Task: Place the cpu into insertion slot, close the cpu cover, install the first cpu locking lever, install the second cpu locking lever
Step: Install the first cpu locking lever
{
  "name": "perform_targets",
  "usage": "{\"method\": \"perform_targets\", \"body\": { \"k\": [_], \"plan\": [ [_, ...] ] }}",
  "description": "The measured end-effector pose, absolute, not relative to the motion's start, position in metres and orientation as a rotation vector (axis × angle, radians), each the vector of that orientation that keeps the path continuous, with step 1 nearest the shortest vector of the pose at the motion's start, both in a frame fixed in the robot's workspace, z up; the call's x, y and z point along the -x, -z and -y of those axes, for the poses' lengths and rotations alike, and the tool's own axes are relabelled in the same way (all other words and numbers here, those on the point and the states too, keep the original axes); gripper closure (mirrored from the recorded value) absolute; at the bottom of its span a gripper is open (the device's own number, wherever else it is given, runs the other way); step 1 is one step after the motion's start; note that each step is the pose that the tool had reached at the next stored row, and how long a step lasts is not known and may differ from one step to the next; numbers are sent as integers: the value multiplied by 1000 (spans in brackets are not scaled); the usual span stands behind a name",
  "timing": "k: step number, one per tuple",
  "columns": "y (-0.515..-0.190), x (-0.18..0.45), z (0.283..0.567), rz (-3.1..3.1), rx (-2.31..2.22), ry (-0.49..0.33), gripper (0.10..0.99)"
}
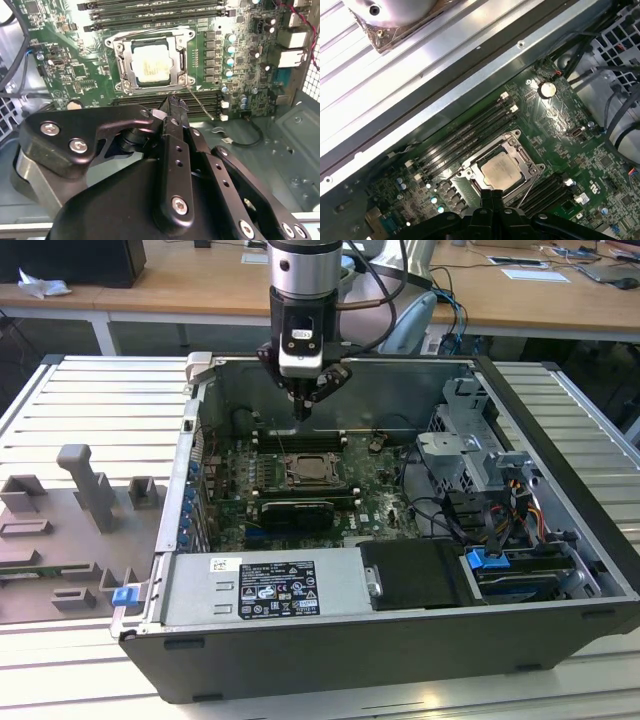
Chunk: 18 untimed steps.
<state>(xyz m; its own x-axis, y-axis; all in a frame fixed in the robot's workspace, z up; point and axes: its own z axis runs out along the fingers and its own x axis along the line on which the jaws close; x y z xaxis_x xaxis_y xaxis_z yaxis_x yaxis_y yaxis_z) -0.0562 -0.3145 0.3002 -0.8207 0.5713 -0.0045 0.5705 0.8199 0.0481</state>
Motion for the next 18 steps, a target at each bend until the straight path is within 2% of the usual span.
{"method": "perform_targets", "body": {
  "k": [18],
  "plan": [
    [-300,56,314,-3065,-618,-72,980]
  ]
}}
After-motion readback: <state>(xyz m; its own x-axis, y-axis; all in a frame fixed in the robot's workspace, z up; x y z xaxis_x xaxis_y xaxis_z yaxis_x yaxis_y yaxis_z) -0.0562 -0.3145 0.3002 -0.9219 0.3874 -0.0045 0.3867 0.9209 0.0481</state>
